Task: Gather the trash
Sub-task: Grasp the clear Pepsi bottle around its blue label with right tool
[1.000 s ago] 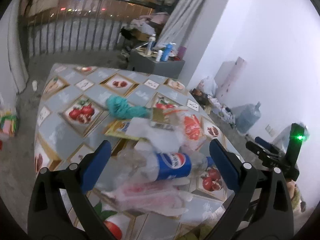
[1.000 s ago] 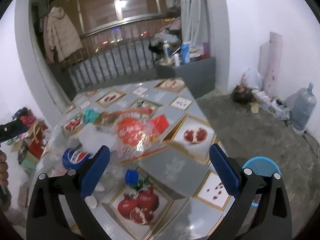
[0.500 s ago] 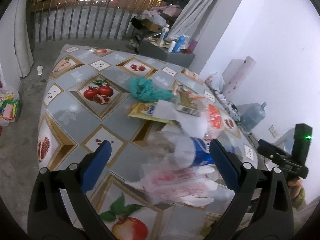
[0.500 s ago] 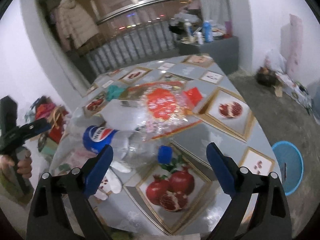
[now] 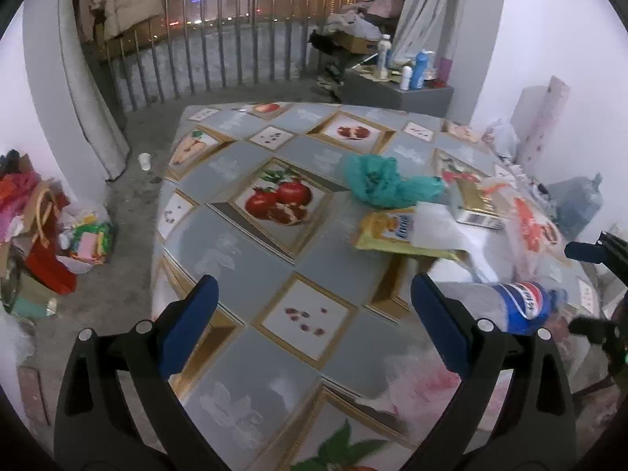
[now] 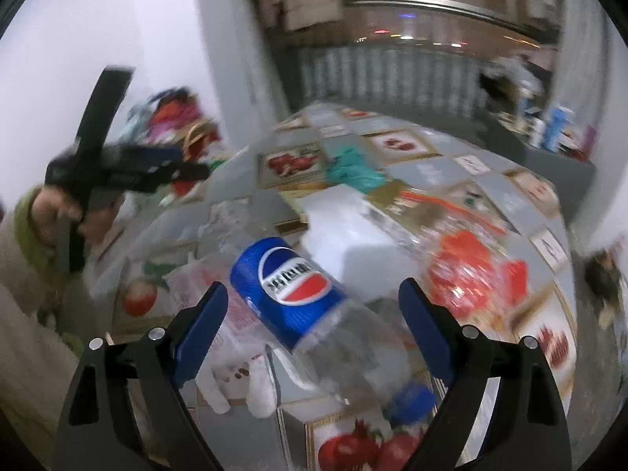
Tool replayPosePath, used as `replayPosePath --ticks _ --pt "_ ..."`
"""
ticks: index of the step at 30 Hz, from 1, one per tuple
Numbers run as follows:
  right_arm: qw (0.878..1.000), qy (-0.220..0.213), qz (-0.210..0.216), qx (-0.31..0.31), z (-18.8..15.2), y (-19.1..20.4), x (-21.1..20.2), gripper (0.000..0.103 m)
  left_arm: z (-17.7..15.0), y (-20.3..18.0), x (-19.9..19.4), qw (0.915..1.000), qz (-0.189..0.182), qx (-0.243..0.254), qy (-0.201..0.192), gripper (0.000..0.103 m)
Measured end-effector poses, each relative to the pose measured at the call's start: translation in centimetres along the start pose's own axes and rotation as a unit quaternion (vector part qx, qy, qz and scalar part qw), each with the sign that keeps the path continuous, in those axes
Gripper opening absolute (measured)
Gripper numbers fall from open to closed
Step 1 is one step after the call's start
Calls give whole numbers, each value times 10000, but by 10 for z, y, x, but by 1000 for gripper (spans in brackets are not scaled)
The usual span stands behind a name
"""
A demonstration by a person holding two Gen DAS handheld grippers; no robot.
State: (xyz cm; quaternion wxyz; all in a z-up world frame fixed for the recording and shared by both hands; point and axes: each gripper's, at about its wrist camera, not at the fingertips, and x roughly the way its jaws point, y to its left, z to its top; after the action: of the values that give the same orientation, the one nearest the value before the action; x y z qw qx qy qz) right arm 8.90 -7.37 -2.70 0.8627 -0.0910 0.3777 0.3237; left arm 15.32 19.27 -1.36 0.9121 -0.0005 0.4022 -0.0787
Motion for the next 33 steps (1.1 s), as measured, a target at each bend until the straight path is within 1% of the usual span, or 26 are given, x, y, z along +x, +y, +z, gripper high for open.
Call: replayPosePath --ticks 3,9,11,12,13,15,17,18,19,20,21,22,24,27,30,32,33 --pt "9997 173 131 -135 6 0 15 86 6 3 6 10000 26 0 33 94" --pt "9977 510 426 -135 7 -5 37 86 15 3 17 10000 -1 7 46 94" --pt "9971 593 439 -194 6 -3 41 81 16 3 19 10000 -30 -20 70 94" --pt "9967 649 432 -229 5 -1 43 79 17 3 20 9999 -49 -37 82 94" --pt "9964 688 440 -241 5 -1 44 72 17 3 21 9999 -80 -62 90 94" --pt "9957 742 512 -232 3 0 46 67 18 2 23 9999 -102 -84 99 94" --pt "9959 739 438 -290 2 4 43 64 18 1 24 9998 -102 -94 109 94" --pt "9958 745 419 -320 1 5 41 60 18 1 24 9998 -105 -95 106 94" --pt "9958 752 404 -322 1 6 38 54 18 1 24 9998 -116 -95 107 94" --pt "9959 757 410 -288 2 6 36 51 18 1 24 9998 -120 -92 105 94" --pt "9961 742 438 -201 2 4 31 45 18 1 24 9998 -124 -93 101 94" --pt "9963 725 447 -145 2 3 29 35 18 0 25 9998 -125 -86 95 94" --pt "9964 757 392 7 2 -2 23 26 17 -1 25 9998 -129 -82 99 94" --pt "9964 803 286 31 -2 -1 17 26 16 -3 24 9998 -149 -78 102 94" --pt "9963 787 323 107 -3 0 14 26 15 -4 23 9998 -152 -70 100 94" --pt "9965 758 341 82 0 2 16 33 14 -4 22 9998 -164 -85 93 94" --pt "9968 748 291 -7 2 4 20 43 14 -5 22 9998 -168 -94 93 94"
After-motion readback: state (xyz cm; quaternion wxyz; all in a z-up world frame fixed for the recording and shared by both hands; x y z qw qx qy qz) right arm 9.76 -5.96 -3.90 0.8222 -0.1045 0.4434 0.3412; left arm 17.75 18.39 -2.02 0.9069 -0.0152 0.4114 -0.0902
